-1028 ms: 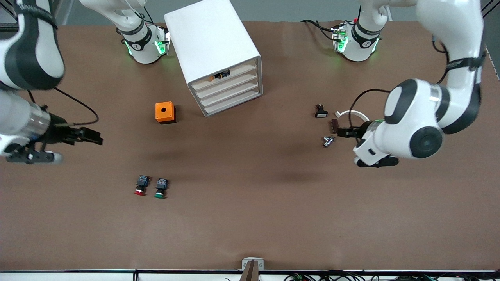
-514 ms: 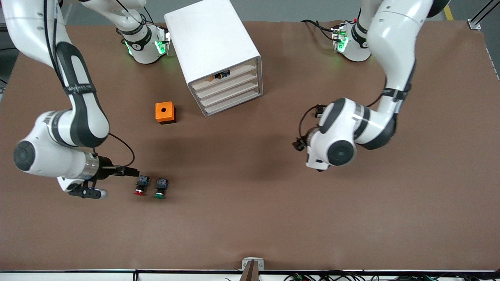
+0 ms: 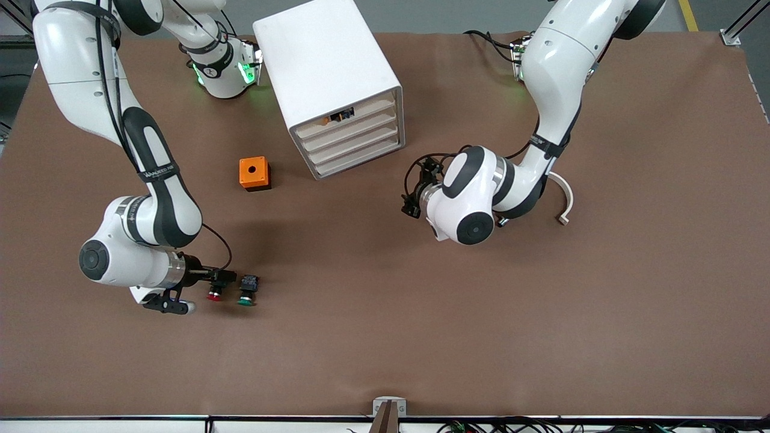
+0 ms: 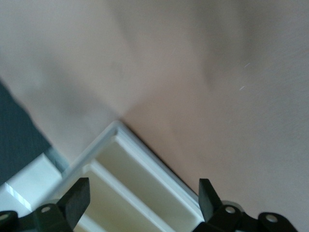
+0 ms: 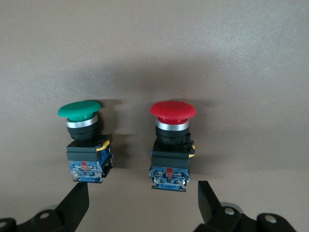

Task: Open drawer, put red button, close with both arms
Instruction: 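Grasp the red button with the right gripper while the left gripper nears the drawer, then grasp the drawer handle with the left gripper while the right gripper lifts the button, then pull the drawer open with the left gripper while the right gripper carries the button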

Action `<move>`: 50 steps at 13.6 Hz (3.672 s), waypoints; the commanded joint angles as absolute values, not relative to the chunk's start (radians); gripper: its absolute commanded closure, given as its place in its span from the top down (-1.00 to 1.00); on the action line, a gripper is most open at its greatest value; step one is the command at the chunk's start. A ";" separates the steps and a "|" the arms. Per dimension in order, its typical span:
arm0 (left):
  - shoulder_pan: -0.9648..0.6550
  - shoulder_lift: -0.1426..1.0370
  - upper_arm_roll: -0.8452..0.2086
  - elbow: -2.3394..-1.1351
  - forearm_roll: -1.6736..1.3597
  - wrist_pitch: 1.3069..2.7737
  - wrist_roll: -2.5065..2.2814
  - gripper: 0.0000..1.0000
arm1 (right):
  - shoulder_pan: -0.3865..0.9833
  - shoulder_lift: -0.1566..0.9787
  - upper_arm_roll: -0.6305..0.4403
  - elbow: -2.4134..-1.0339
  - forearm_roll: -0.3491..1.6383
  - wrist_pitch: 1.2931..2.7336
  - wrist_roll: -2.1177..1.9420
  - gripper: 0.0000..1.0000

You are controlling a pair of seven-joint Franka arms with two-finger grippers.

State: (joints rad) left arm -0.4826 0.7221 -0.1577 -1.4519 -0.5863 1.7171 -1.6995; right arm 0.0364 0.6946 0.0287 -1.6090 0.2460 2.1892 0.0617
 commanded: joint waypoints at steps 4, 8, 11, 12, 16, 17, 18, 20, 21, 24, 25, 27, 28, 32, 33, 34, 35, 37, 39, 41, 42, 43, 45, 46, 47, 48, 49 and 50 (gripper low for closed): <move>-0.523 0.790 -0.150 -1.433 -0.822 1.710 -2.073 0.98 | 0.026 0.742 0.028 -1.592 0.222 2.221 0.066 0.99; -0.568 0.818 -0.150 -1.431 -0.885 1.709 -2.366 0.98 | 0.026 0.744 0.028 -1.598 0.222 2.217 0.067 0.57; -0.581 0.830 -0.150 -1.433 -0.926 1.674 -2.422 0.83 | 0.028 0.746 0.028 -1.598 0.221 2.214 0.067 -0.09; -0.580 0.844 -0.150 -1.431 -0.949 1.649 -2.425 0.75 | 0.026 0.746 0.028 -1.598 0.221 2.212 0.067 -0.28; -0.581 0.853 -0.152 -1.431 -1.006 1.605 -2.444 0.67 | 0.014 0.742 0.028 -1.595 0.229 2.214 0.072 -0.93; -0.590 0.854 -0.153 -1.431 -1.023 1.603 -2.438 0.67 | 0.014 0.738 0.028 -1.591 0.229 2.210 0.078 -0.96; -0.597 0.856 -0.155 -1.431 -1.034 1.592 -2.437 0.63 | 0.014 0.730 0.028 -1.588 0.230 2.206 0.080 -0.97; -0.606 0.857 -0.163 -1.431 -1.046 1.557 -2.437 0.42 | 0.014 0.700 0.028 -1.572 0.236 2.139 0.084 -0.98; -0.606 0.857 -0.163 -1.431 -1.046 1.545 -2.437 0.23 | 0.012 0.692 0.028 -1.559 0.245 2.100 0.103 -0.98; -0.615 0.870 -0.164 -1.431 -1.048 1.543 -2.430 -0.06 | 0.020 0.635 0.028 -1.500 0.250 1.938 0.204 -0.98; -0.620 0.873 -0.164 -1.430 -1.048 1.543 -2.430 -0.16 | 0.021 0.611 0.028 -1.484 0.250 1.886 0.245 -0.98; -0.618 0.873 -0.164 -1.430 -1.048 1.543 -2.419 -0.64 | 0.029 0.563 0.028 -1.465 0.250 1.789 0.319 -0.97; -0.618 0.873 -0.164 -1.430 -1.049 1.545 -2.416 -0.78 | 0.034 0.533 0.028 -1.463 0.250 1.739 0.372 -0.97; -0.608 0.871 -0.163 -1.419 -1.048 1.543 -2.418 -0.99 | 0.049 0.428 0.031 -1.463 0.250 1.597 0.572 -0.97; -0.598 0.868 -0.153 -1.416 -1.046 1.543 -2.418 -0.99 | 0.054 0.410 0.031 -1.463 0.252 1.574 0.630 -0.97; -0.569 0.871 -0.152 -1.398 -1.046 1.543 -2.418 -0.99 | 0.069 0.396 0.032 -1.463 0.252 1.560 0.687 -0.97; -0.540 0.874 -0.152 -1.378 -1.046 1.543 -2.418 -0.99 | 0.089 0.381 0.035 -1.463 0.252 1.554 0.774 -0.97; -0.479 0.874 -0.152 -1.352 -1.048 1.554 -2.395 -0.98 | 0.097 0.364 0.093 -1.463 0.252 1.545 0.935 -0.97; -0.445 0.874 -0.152 -1.332 -1.048 1.577 -2.365 -0.97 | 0.098 0.357 0.164 -1.463 0.252 1.549 1.091 -0.97; -0.437 0.874 -0.150 -1.328 -1.046 1.595 -2.341 -0.66 | 0.098 0.357 0.231 -1.463 0.242 1.560 1.245 -0.97; -0.428 0.874 -0.144 -1.327 -1.048 1.601 -2.324 -0.24 | 0.101 0.357 0.265 -1.466 0.239 1.569 1.311 -0.97; -0.425 0.874 -0.143 -1.327 -1.048 1.603 -2.316 0.11 | 0.106 0.357 0.290 -1.471 0.236 1.578 1.365 -0.97; -0.416 0.873 -0.138 -1.324 -1.046 1.603 -2.318 0.98 | 0.153 0.357 0.302 -1.486 0.236 1.607 1.458 -0.97; -0.410 0.867 -0.137 -1.315 -1.039 1.603 -2.318 0.99 | 0.184 0.357 0.302 -1.500 0.235 1.636 1.501 -0.97; -0.397 0.867 -0.137 -1.296 -1.035 1.601 -2.318 0.99 | 0.207 0.359 0.302 -1.509 0.235 1.666 1.540 -0.97; -0.385 0.864 -0.135 -1.280 -1.034 1.601 -2.318 0.99 | 0.231 0.359 0.302 -1.528 0.235 1.707 1.583 -0.97; -0.374 0.862 -0.118 -1.266 -1.034 1.601 -2.316 0.99 | 0.264 0.360 0.301 -1.554 0.230 1.759 1.624 -0.97; -0.374 0.861 -0.091 -1.252 -1.034 1.597 -2.316 0.99 | 0.297 0.359 0.301 -1.587 0.213 1.810 1.661 -0.97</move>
